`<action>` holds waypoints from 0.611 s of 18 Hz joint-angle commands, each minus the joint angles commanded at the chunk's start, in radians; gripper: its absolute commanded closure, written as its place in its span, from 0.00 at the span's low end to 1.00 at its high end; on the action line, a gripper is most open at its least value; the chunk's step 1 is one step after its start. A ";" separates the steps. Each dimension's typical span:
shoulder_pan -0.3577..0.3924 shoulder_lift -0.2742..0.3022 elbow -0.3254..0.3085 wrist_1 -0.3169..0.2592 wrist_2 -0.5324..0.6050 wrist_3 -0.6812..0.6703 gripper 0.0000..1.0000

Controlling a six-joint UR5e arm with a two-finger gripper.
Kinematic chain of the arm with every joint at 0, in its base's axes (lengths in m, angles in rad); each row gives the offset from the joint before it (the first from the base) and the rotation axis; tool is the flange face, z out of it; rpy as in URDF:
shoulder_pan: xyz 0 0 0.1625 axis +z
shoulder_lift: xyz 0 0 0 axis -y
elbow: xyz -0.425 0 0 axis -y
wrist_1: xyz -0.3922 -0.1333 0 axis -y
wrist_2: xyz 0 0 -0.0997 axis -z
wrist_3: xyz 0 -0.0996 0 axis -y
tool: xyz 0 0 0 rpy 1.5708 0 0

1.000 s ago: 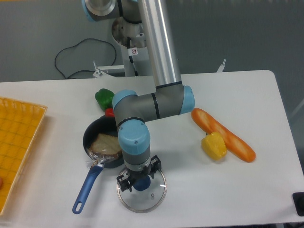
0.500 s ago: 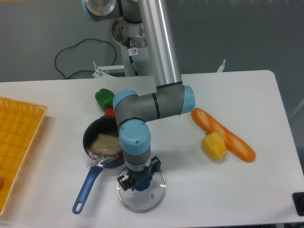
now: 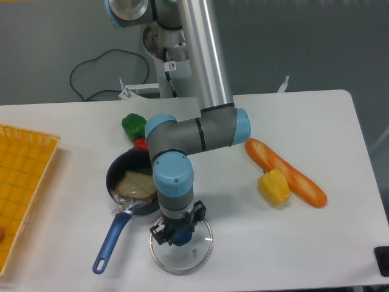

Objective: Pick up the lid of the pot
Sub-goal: 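Lift the glass lid by its knob and move it toward the saucepan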

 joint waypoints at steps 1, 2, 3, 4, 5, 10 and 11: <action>0.000 0.002 0.002 0.000 -0.009 0.014 0.38; 0.000 0.009 0.002 -0.002 -0.017 0.034 0.38; 0.000 0.014 0.002 -0.002 -0.018 0.051 0.38; 0.000 0.018 0.002 -0.002 -0.018 0.066 0.38; 0.000 0.026 0.002 -0.002 -0.018 0.083 0.38; 0.012 0.055 0.002 -0.002 -0.049 0.172 0.38; 0.017 0.058 0.002 -0.002 -0.055 0.181 0.38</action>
